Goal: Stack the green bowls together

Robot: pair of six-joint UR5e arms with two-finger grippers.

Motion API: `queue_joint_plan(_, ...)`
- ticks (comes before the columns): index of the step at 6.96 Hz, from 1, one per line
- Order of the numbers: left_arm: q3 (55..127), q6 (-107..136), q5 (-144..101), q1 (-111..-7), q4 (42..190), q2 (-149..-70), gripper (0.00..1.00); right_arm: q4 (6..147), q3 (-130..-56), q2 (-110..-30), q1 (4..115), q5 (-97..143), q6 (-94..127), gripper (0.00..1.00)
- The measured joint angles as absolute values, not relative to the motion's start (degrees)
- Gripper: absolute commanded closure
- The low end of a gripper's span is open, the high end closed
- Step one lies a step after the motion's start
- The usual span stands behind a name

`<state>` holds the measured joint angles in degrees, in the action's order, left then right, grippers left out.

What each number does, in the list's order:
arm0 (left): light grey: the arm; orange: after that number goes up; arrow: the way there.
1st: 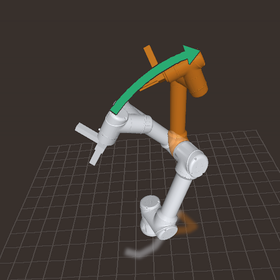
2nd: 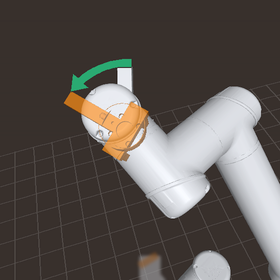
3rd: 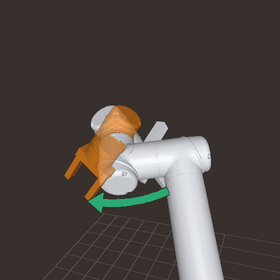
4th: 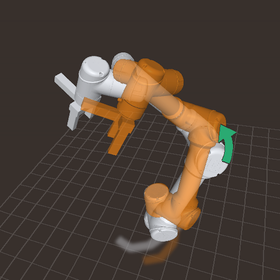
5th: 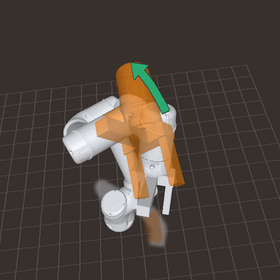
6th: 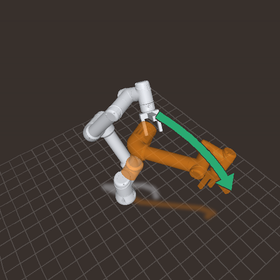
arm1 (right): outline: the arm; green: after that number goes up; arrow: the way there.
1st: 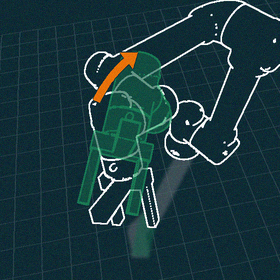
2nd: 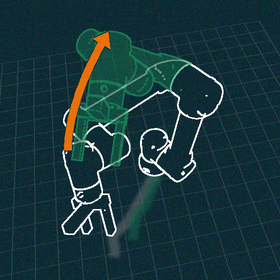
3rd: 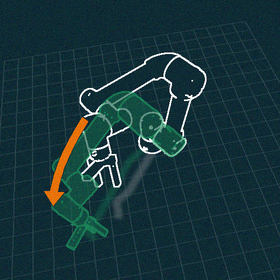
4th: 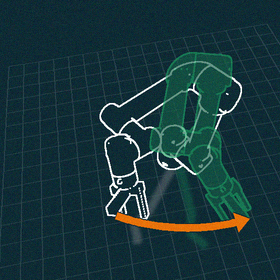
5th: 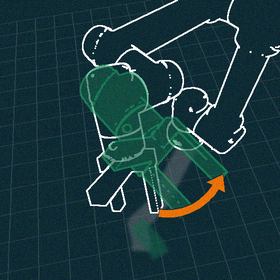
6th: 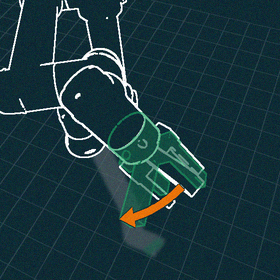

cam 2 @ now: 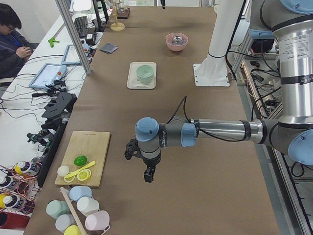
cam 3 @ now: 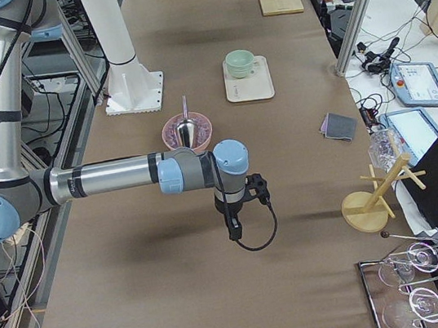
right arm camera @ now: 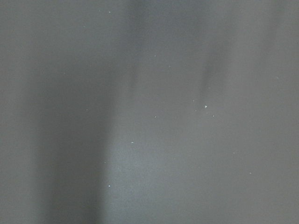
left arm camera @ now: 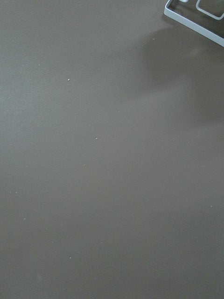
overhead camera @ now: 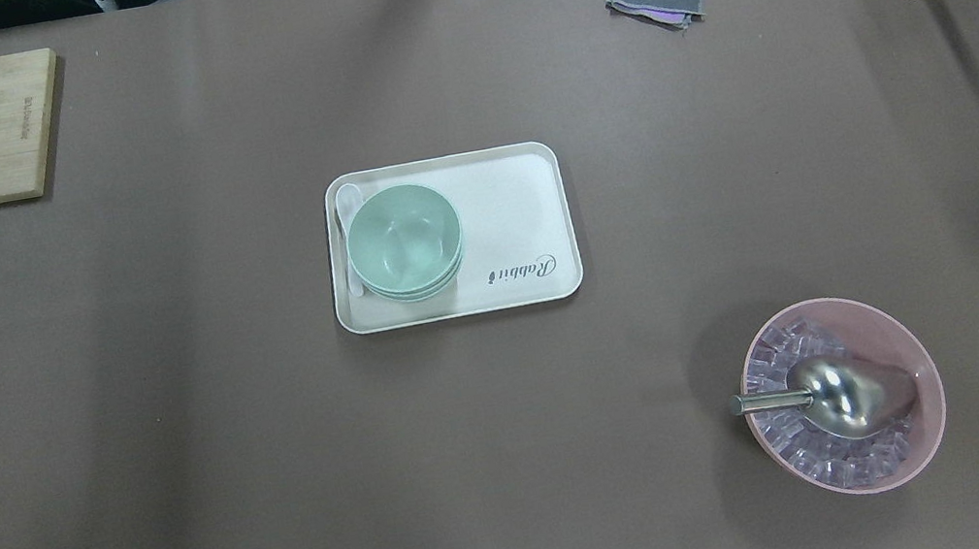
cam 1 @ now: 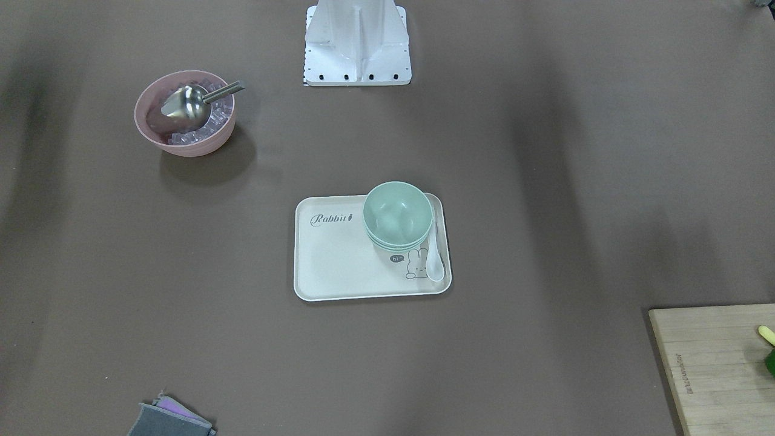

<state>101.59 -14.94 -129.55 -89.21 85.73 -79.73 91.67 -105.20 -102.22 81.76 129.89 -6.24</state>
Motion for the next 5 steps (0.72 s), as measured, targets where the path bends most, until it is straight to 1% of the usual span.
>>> queue_joint_plan(5,101.69,-14.94,-129.53,-89.21,85.78,-79.79,0.01,91.54,-105.29,-102.14,81.62,130.59,-6.24,0.0)
